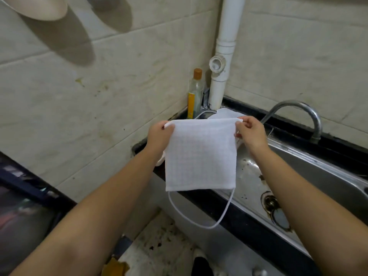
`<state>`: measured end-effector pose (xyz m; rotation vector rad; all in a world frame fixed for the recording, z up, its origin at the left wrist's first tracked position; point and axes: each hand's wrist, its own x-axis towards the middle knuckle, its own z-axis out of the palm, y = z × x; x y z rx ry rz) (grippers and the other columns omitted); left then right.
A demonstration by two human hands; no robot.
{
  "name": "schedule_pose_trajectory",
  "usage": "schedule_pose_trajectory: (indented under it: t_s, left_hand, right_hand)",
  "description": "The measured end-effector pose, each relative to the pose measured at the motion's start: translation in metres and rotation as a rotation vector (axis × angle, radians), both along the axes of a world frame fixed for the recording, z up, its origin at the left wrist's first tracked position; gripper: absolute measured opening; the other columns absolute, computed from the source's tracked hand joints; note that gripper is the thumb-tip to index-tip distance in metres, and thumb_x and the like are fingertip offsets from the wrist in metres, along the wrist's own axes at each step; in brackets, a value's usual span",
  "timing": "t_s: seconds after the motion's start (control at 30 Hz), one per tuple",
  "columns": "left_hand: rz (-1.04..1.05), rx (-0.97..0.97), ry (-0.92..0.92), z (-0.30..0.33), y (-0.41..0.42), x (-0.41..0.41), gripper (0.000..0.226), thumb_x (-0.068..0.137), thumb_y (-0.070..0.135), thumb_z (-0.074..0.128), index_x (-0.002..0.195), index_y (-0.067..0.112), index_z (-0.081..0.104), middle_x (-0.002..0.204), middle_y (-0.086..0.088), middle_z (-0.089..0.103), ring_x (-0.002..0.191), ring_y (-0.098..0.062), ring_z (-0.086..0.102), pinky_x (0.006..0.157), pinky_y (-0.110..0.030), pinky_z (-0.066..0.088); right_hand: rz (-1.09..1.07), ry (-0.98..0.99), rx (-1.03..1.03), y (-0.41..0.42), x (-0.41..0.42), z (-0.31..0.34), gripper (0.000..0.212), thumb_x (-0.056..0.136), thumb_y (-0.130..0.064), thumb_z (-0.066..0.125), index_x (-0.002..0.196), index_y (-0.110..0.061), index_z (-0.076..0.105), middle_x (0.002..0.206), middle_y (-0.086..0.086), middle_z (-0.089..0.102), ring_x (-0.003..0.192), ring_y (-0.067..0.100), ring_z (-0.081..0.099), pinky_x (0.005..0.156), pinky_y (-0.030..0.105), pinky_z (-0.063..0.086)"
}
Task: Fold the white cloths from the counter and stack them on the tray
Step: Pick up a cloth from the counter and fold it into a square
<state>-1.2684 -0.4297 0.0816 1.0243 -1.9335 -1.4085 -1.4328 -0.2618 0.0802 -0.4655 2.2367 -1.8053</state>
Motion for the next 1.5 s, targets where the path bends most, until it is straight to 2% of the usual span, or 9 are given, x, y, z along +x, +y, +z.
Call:
schedule_pose_trajectory:
  t_s: [0.17,0.33,0.47,0.77,0.87,0.97,1.1,1.33,1.5]
  left_hand:
    - [0.014,0.181,0.145,0.016,-0.012,-0.009,0.017,0.087,0.019,0.054,0.073,0.019,0.063,0.080,-0.011,0.059,0.079,-0.024,0.053,0.068,-0.038,0.045]
    - [-0.176,0.281,0.198,0.023,0.005,-0.012,0.019,0.089,0.023,0.058,0.101,0.011,0.066,0.113,-0.025,0.065,0.098,-0.031,0.062,0.093,-0.052,0.048]
    - [-0.291,0.286,0.193,0.017,0.042,-0.015,0.027,0.096,0.013,0.050,0.118,-0.001,0.060,0.100,-0.013,0.068,0.088,-0.021,0.064,0.078,-0.030,0.053]
    - [-0.730,0.314,0.029,0.018,0.182,-0.055,0.032,0.101,0.027,0.041,0.085,0.011,0.064,0.043,0.012,0.053,0.043,0.000,0.049,0.049,-0.015,0.041]
    - [-0.865,0.292,-0.004,0.019,0.238,-0.076,0.029,0.100,0.027,0.042,0.090,0.011,0.064,0.055,0.012,0.061,0.050,-0.001,0.055,0.057,-0.015,0.047]
    - [-0.985,0.248,-0.030,0.014,0.295,-0.101,0.026,0.097,0.026,0.049,0.095,0.006,0.065,0.083,-0.006,0.065,0.073,-0.015,0.060,0.073,-0.023,0.050]
    - [-1.104,0.112,-0.067,0.013,0.385,-0.134,0.024,0.094,0.021,0.055,0.075,0.007,0.060,0.066,-0.004,0.050,0.060,-0.013,0.044,0.056,-0.019,0.041]
    - [-1.058,0.165,0.010,0.015,0.546,-0.199,0.022,0.094,0.021,0.053,0.080,0.007,0.061,0.069,-0.005,0.051,0.066,-0.015,0.046,0.063,-0.028,0.037]
    - [-1.108,0.196,-0.022,-0.023,0.602,-0.215,0.018,0.095,0.022,0.052,0.084,0.013,0.065,0.076,-0.001,0.057,0.071,-0.010,0.052,0.062,-0.023,0.037]
  right_hand:
    - [0.020,0.062,-0.082,-0.006,-0.015,0.021,0.008,0.094,-0.012,0.051,0.093,-0.015,0.059,0.081,0.000,0.062,0.074,0.013,0.059,0.070,0.027,0.054]
    - [-0.033,0.141,-0.144,0.036,-0.012,0.037,0.022,0.094,-0.010,0.051,0.081,-0.027,0.055,0.078,-0.002,0.061,0.067,0.010,0.056,0.058,0.017,0.048]
    - [-0.080,0.146,-0.129,0.096,0.007,0.034,0.022,0.094,-0.010,0.052,0.083,-0.028,0.058,0.083,-0.003,0.063,0.073,0.008,0.059,0.063,0.019,0.052]
    - [-0.453,0.152,-0.036,0.283,0.057,0.020,0.008,0.093,-0.016,0.056,0.096,-0.018,0.063,0.078,-0.004,0.062,0.066,0.005,0.054,0.061,0.018,0.046]
    - [-0.576,0.137,0.004,0.346,0.068,0.022,0.010,0.094,-0.020,0.056,0.099,-0.022,0.064,0.088,-0.004,0.065,0.074,0.007,0.058,0.065,0.023,0.045]
    - [-0.708,0.141,0.039,0.408,0.075,0.021,0.019,0.094,-0.020,0.055,0.111,-0.016,0.061,0.093,-0.006,0.063,0.081,0.005,0.058,0.067,0.021,0.045]
    - [-0.862,0.080,0.034,0.496,0.067,0.016,0.018,0.093,-0.019,0.055,0.111,-0.016,0.060,0.098,-0.004,0.063,0.091,0.010,0.063,0.076,0.027,0.053]
    - [-0.950,0.036,-0.052,0.643,0.016,0.024,0.007,0.091,-0.014,0.057,0.097,-0.016,0.060,0.100,0.005,0.062,0.101,0.021,0.061,0.086,0.036,0.055]
    - [-0.845,-0.084,0.008,0.712,0.015,0.002,0.007,0.093,-0.012,0.055,0.092,-0.015,0.060,0.092,0.009,0.060,0.089,0.019,0.060,0.078,0.032,0.055]
